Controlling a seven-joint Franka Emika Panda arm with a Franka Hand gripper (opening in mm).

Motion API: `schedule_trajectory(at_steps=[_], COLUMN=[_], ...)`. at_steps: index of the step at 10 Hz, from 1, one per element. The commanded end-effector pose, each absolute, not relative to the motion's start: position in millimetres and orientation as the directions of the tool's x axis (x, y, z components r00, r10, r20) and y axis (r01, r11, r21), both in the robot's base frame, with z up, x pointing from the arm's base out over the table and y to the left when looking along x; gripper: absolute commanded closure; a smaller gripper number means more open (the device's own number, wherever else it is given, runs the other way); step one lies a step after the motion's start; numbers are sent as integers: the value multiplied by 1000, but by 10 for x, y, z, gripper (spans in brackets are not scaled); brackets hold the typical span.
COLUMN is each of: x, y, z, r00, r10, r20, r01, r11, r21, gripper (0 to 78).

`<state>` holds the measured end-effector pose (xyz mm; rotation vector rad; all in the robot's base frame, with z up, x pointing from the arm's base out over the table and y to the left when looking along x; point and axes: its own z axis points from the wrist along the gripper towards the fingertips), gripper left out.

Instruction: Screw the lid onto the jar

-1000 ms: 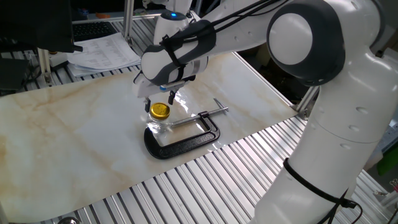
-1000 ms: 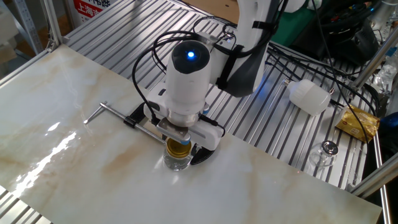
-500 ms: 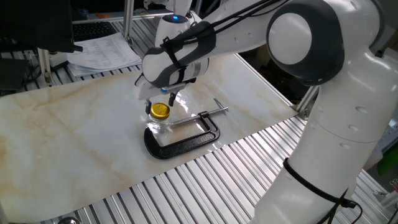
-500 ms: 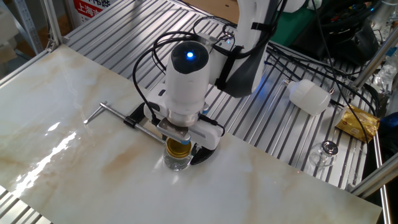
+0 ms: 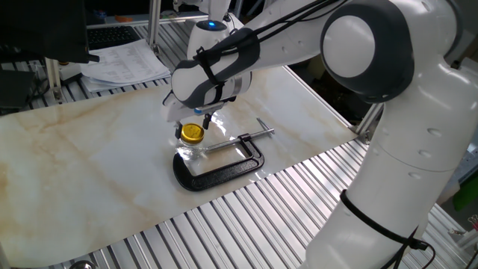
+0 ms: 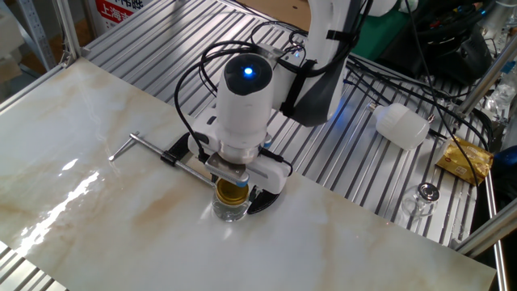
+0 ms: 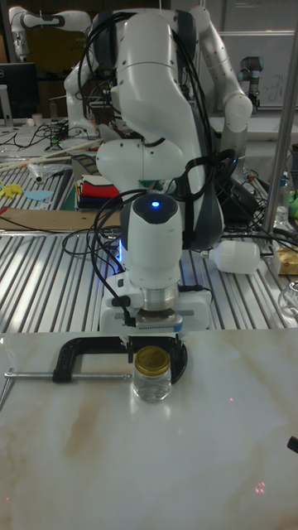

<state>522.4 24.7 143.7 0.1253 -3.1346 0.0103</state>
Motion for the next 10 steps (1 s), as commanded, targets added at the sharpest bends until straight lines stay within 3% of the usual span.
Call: schedule_trajectory(at_steps=[1,10], x=[5214,5240], y=[244,220], z=[1441,1419], r00=[-997,-995], r10=[-76,-96], r20=[4,-19], r01=[-76,-96], r11=[997,995], r21=[-10,-9], gripper=[1,1])
